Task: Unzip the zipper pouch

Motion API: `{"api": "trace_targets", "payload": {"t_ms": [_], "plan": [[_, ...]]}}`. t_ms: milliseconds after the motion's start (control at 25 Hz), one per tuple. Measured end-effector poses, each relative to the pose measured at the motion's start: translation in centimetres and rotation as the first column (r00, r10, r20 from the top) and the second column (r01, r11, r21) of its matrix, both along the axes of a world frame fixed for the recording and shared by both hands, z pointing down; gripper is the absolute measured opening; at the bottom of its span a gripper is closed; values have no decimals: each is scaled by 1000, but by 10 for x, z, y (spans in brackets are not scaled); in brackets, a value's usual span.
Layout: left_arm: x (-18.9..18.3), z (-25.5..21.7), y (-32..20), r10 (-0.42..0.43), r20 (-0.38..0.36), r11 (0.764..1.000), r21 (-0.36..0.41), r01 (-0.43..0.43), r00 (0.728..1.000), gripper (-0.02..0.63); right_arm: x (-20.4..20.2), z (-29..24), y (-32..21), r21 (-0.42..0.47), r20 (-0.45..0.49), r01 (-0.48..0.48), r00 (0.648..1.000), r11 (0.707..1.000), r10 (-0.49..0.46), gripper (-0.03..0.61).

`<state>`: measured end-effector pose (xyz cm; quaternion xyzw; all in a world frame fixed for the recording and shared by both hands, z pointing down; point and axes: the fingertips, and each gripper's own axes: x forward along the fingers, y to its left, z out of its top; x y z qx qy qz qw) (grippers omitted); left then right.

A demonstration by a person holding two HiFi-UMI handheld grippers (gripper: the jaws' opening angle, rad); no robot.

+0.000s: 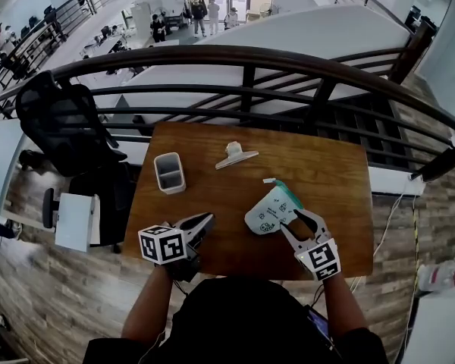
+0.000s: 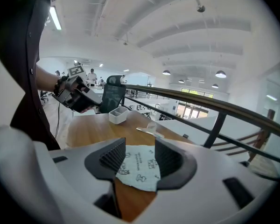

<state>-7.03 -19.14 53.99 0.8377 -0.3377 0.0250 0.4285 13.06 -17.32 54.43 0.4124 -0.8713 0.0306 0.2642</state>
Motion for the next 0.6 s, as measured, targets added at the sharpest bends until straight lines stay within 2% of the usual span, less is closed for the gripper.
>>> {"api": "trace_targets", "payload": {"t_ms": [320, 480, 600], "plan": [[-19, -29, 17, -13, 19, 985, 173, 10, 1000, 18, -12, -26, 34, 57, 36, -67, 997, 996, 65, 152], [-28, -48, 29, -26, 53, 960, 281, 10, 998, 17, -17, -55, 55, 87, 128, -150, 982, 985, 138, 114], [-37, -61, 34, -55, 83, 928, 372, 20, 995, 16, -13, -75, 72, 91, 217, -227, 955, 970, 203, 86]]}}
